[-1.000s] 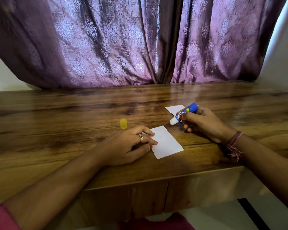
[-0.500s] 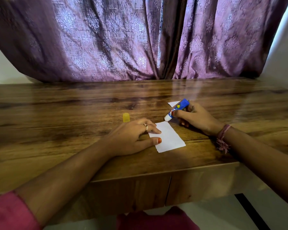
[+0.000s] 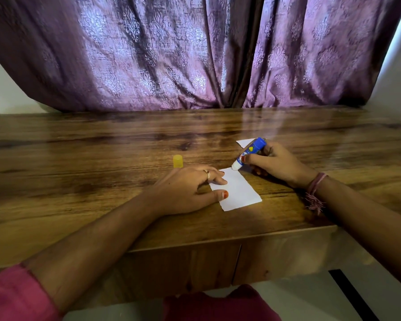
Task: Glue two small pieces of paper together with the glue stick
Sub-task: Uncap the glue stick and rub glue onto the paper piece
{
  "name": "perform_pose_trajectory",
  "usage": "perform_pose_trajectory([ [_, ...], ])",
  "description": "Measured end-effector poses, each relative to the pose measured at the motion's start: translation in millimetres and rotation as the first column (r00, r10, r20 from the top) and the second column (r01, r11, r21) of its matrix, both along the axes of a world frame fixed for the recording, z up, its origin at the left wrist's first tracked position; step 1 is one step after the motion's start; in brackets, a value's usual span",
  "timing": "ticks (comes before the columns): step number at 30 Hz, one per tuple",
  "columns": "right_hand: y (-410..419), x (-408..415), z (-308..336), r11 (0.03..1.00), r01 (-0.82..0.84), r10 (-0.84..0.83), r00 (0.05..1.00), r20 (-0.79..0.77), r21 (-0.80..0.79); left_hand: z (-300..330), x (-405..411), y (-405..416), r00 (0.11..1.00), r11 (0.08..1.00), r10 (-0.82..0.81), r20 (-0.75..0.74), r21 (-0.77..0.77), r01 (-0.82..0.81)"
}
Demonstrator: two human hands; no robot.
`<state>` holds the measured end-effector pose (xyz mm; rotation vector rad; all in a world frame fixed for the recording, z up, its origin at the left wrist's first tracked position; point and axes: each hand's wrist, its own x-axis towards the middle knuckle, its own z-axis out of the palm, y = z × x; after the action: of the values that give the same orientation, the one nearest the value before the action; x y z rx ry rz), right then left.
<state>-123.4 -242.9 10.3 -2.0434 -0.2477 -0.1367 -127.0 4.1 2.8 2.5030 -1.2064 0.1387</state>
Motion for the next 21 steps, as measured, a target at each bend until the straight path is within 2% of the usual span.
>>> perform_pose_trajectory([
  [21,5.4,-5.4,4.0,1.000,-0.014,0.015,0.998,0.055,-0.012,1.0,-1.1,-0.7,1.000,1.000,0.019,-0.008,0.024,-0.019],
])
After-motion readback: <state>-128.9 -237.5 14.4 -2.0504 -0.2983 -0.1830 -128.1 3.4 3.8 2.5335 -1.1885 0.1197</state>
